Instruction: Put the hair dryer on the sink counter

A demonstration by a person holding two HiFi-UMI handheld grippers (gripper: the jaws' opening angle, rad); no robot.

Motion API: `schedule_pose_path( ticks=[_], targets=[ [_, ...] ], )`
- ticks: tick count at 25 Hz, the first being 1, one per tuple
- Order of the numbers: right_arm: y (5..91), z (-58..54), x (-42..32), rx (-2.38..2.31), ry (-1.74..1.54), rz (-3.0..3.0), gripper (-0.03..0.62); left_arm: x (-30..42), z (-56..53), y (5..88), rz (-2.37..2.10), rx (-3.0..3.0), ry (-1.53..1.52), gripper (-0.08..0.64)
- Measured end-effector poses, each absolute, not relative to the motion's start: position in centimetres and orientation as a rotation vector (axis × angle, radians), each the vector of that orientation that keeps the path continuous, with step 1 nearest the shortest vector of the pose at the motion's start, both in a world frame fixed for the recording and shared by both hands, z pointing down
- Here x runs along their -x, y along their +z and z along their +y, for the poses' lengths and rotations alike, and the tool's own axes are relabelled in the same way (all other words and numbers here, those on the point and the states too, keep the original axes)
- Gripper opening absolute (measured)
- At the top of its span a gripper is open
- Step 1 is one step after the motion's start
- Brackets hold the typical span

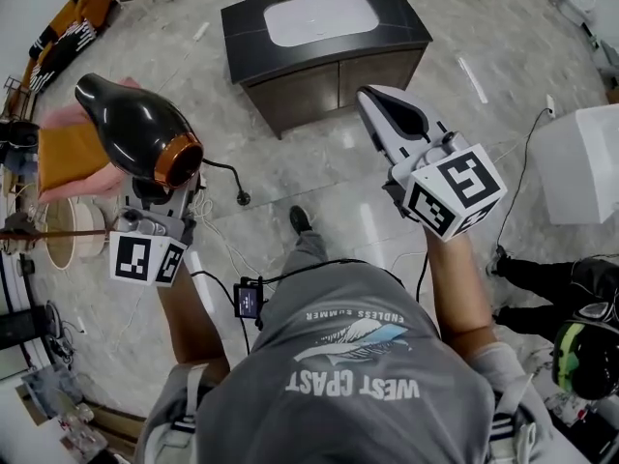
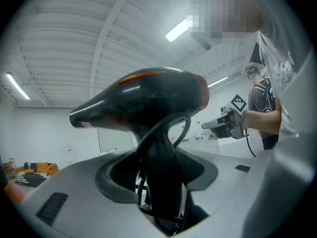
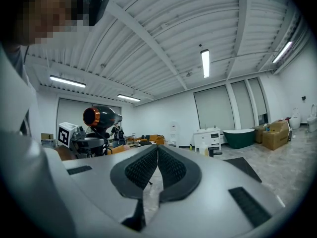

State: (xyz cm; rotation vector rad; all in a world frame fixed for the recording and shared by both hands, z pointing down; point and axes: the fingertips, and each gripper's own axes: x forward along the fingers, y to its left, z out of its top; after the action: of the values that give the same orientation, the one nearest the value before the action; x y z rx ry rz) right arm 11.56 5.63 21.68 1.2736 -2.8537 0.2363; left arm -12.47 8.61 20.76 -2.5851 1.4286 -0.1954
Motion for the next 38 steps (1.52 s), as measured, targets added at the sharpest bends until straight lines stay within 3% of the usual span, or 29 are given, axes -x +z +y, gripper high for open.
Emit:
schedule_pose_path(
  ticks=[18,38],
  targets=[
    [23.2,-6.6,-8.9,-1.456,0.289,-2.74,0.028,15.8,-6.8,22.1,1.294,2.672,-0.216,0.235],
    [23.9,-14.3,-6.1,-1.466,0.276,-2.711,0.028,18.5,-15.3,23.2,1.296,2.668,-0.241,0.235]
  ],
)
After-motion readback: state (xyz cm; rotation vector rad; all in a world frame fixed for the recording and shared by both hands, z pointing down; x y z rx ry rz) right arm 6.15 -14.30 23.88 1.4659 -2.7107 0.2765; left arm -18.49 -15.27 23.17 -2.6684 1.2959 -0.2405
